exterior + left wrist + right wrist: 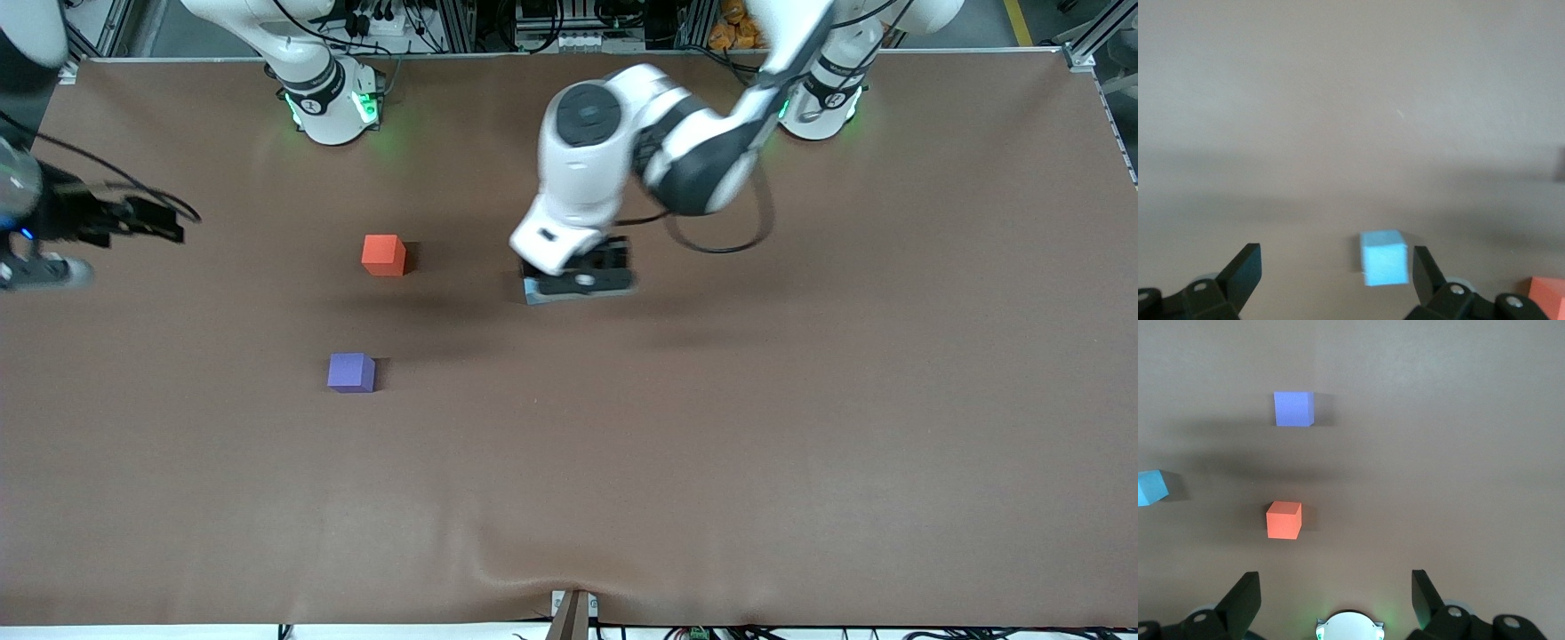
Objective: Place blue block between orange and purple blocks
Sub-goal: 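Set down the cube and withdraw the left gripper while the right gripper reaches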
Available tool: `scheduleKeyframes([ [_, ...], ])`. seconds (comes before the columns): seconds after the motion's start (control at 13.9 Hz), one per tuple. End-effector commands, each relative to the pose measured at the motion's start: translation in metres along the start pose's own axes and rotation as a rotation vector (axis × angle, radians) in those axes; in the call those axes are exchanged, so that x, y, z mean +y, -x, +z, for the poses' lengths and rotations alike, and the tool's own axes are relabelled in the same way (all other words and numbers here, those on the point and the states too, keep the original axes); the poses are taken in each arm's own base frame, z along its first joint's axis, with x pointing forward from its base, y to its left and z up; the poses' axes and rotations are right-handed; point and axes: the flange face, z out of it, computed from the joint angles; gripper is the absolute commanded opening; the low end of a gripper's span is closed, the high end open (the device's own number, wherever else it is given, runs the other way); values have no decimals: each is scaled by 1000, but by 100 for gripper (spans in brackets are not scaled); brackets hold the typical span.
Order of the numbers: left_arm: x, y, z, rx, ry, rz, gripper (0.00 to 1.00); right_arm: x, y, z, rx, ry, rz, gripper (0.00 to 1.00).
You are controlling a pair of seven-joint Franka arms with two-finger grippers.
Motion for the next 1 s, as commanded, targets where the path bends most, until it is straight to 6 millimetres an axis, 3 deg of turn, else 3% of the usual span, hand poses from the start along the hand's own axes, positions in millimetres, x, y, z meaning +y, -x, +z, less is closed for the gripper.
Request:
scheduleKeyframes([
  [0.0,-76,-46,-22,-29,-61,-3,100,-36,-3,6,-21,8,-30,100],
  [0.22,-165,-98,-43,-62,-97,-26,100,-97,-19,49,-67,-81,22,100],
  [0.43,-255,-126,-78,-57,-96,39,100,-174,-18,85,-45,-56,75,100],
  [0.65,-304,-120,-98,-55,-101,97,100,-254,-16,139,-48,-55,71,100],
  [0.79,-330,-104,-115,-60,-111,140,100,-306,-15,184,-9,-56,88,100],
  [0.93,-357,-93,-135,-47,-113,187,100,-339,-16,233,54,-68,109,100],
])
